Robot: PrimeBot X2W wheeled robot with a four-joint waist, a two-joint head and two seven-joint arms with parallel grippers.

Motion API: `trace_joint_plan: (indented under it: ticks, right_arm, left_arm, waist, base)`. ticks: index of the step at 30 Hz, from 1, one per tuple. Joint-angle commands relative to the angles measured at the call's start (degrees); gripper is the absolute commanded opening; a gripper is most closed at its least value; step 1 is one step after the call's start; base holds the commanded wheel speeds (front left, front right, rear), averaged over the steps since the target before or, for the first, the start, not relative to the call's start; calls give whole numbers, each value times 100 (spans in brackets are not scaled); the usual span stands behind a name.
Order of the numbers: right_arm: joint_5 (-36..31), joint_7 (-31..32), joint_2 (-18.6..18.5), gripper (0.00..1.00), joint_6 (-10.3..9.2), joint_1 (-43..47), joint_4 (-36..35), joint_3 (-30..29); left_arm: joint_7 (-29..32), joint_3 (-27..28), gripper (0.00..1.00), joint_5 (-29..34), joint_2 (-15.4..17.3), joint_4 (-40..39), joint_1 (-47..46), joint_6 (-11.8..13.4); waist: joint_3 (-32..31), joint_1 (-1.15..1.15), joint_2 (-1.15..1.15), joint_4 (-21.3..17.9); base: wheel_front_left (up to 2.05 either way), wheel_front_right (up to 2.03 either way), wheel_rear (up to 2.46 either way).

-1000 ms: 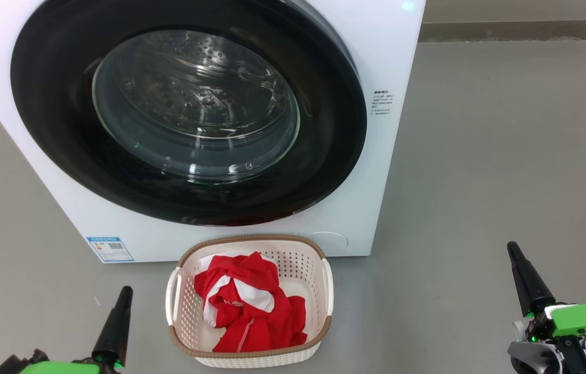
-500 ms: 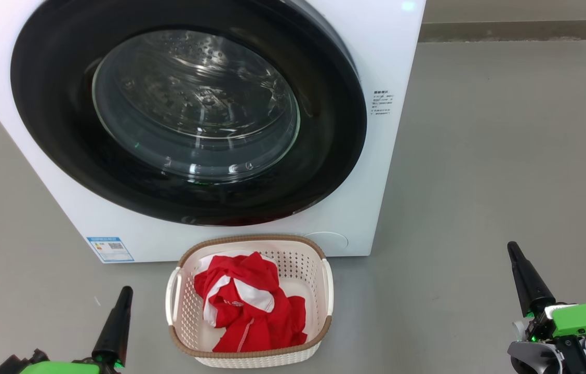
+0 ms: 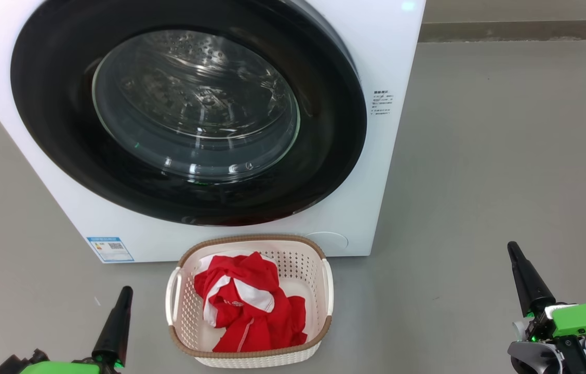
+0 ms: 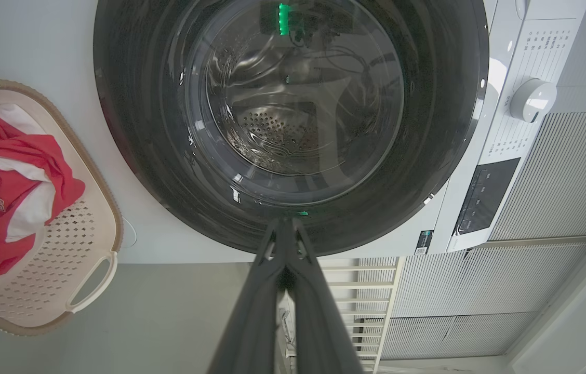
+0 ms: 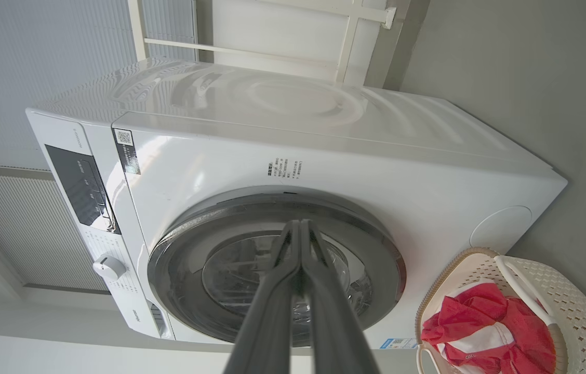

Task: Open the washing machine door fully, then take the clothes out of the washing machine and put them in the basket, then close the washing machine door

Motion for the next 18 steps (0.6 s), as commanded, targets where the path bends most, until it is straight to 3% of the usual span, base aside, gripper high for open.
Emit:
trace_joint_plan:
  ticks: [1, 18]
  right_arm:
    - [26, 45, -48, 0, -4, -238, -174, 92]
    - [25, 45, -47, 0, -4, -238, -174, 92]
  left_arm:
    - [20, 207, 0, -37, 52, -131, -237, -40]
    - [20, 206, 0, -38, 52, -131, -237, -40]
  waist:
    - [0, 0, 0, 0]
    - [0, 0, 0, 0]
  base:
    - [0, 0, 0]
    - [0, 0, 0]
